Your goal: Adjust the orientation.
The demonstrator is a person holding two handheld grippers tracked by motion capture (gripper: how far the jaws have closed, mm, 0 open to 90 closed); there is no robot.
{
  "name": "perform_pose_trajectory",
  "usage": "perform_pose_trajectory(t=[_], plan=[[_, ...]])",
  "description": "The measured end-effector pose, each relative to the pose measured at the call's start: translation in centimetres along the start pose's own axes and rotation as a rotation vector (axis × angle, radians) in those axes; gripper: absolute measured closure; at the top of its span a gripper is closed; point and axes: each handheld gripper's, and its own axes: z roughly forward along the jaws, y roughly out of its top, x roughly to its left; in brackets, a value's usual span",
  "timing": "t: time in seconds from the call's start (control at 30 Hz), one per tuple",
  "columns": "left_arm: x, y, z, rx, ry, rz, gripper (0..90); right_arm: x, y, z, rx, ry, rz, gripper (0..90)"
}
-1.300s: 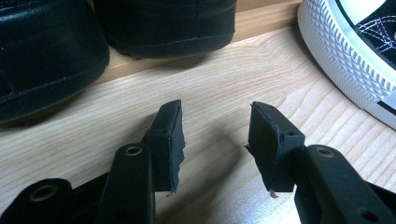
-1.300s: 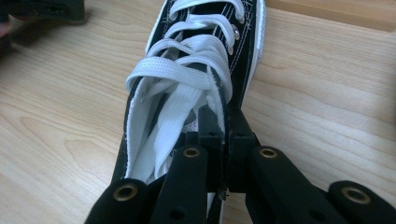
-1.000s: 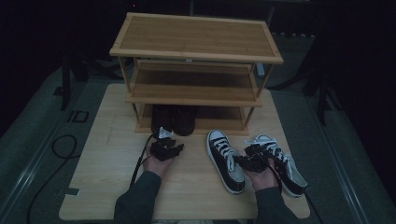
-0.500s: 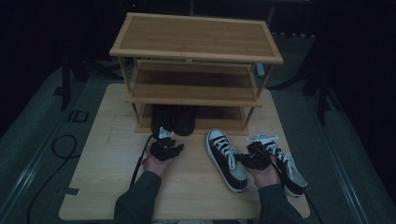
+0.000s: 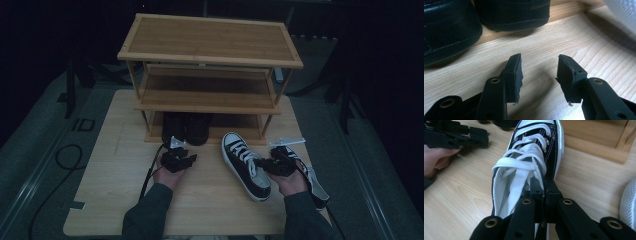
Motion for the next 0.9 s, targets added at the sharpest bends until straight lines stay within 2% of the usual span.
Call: perform_pose_trajectory(t=[0.33,0.9], plan=[[0.0,0.0,0.0,0.0,-0.002,0.001,55.3,0.5,1.6,-1.0,-0.019,0.013,-0.05,88.1],[0.0,0.0,0.0,0.001,-0.003,0.002,55.3,0.8,3.6,-3.1,-0.058,0.032,-0.077,88.0]])
